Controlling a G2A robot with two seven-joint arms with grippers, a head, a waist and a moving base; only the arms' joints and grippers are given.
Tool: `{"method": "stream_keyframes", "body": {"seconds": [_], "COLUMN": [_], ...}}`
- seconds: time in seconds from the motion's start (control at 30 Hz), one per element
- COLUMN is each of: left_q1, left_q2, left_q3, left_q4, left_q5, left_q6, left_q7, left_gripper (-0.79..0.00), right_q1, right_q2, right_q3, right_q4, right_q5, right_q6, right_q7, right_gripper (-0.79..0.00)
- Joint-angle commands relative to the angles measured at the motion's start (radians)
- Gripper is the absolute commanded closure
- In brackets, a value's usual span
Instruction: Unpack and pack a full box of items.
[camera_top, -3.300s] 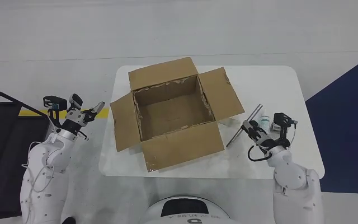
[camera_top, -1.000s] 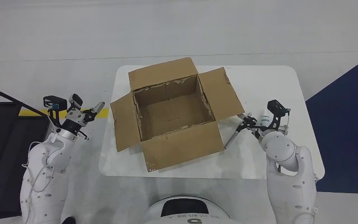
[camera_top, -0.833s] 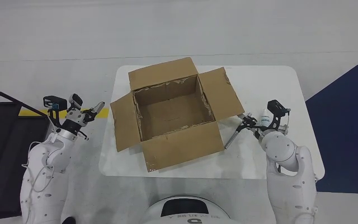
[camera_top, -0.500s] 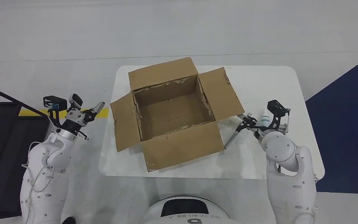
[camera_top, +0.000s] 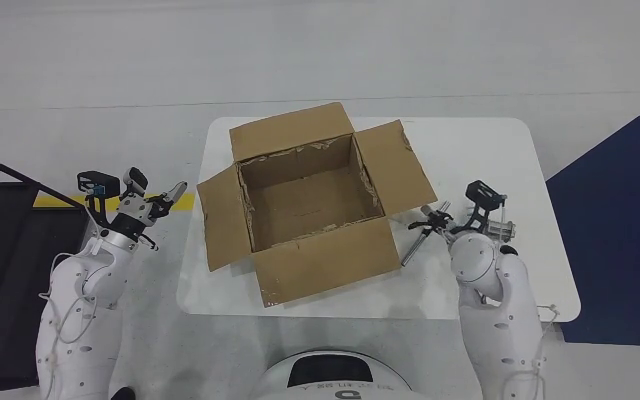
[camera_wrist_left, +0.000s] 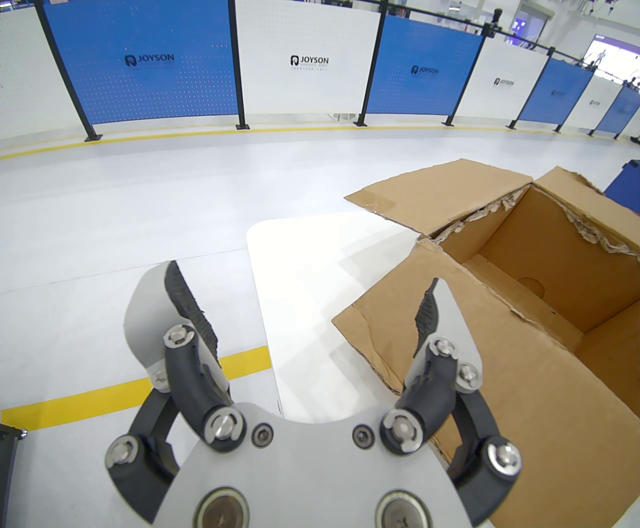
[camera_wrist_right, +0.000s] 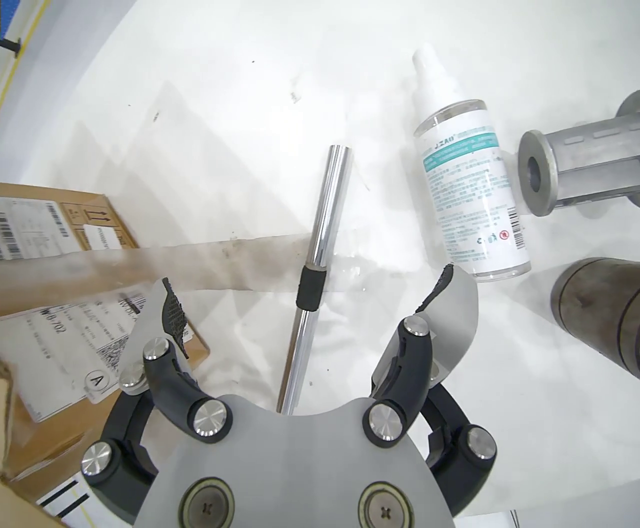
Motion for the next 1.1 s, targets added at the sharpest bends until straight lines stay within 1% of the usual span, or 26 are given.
{"method": "stream_keyframes", "body": {"seconds": [0.0, 0.03, 0.07, 0.13, 0.23, 0.4, 0.6, 0.87, 0.97, 1.03, 1.07], "left_q1": [0.000, 0.000, 0.000, 0.000, 0.000, 0.000, 0.000, 0.000, 0.000, 0.000, 0.000], "left_q2": [0.000, 0.000, 0.000, 0.000, 0.000, 0.000, 0.000, 0.000, 0.000, 0.000, 0.000], "left_q3": [0.000, 0.000, 0.000, 0.000, 0.000, 0.000, 0.000, 0.000, 0.000, 0.000, 0.000], "left_q4": [0.000, 0.000, 0.000, 0.000, 0.000, 0.000, 0.000, 0.000, 0.000, 0.000, 0.000], "left_q5": [0.000, 0.000, 0.000, 0.000, 0.000, 0.000, 0.000, 0.000, 0.000, 0.000, 0.000], "left_q6": [0.000, 0.000, 0.000, 0.000, 0.000, 0.000, 0.000, 0.000, 0.000, 0.000, 0.000], "left_q7": [0.000, 0.000, 0.000, 0.000, 0.000, 0.000, 0.000, 0.000, 0.000, 0.000, 0.000], "left_gripper": [-0.785, -0.785, -0.785, -0.785, -0.785, -0.785, -0.785, -0.785, -0.785, -0.785, -0.785], "right_q1": [0.006, 0.009, 0.012, 0.016, 0.026, 0.054, 0.083, 0.120, 0.131, 0.137, 0.140], "right_q2": [-0.001, -0.001, -0.002, -0.002, -0.002, -0.003, -0.008, -0.021, -0.026, -0.031, -0.033], "right_q3": [-0.026, -0.039, -0.051, -0.073, -0.101, -0.125, -0.163, -0.226, -0.233, -0.234, -0.232], "right_q4": [0.008, 0.013, 0.018, 0.029, 0.043, 0.070, 0.110, 0.156, 0.183, 0.200, 0.207], "right_q5": [-0.049, -0.073, -0.092, -0.135, -0.187, -0.241, -0.302, -0.428, -0.459, -0.474, -0.482], "right_q6": [0.037, 0.053, 0.066, 0.080, 0.083, 0.100, 0.123, 0.204, 0.204, 0.201, 0.201], "right_q7": [0.003, 0.007, 0.014, 0.035, 0.078, 0.134, 0.164, 0.195, 0.199, 0.201, 0.202], "right_gripper": [-0.499, -0.425, -0.382, -0.372, -0.336, -0.348, -0.342, -0.308, -0.280, -0.206, -0.135]}}
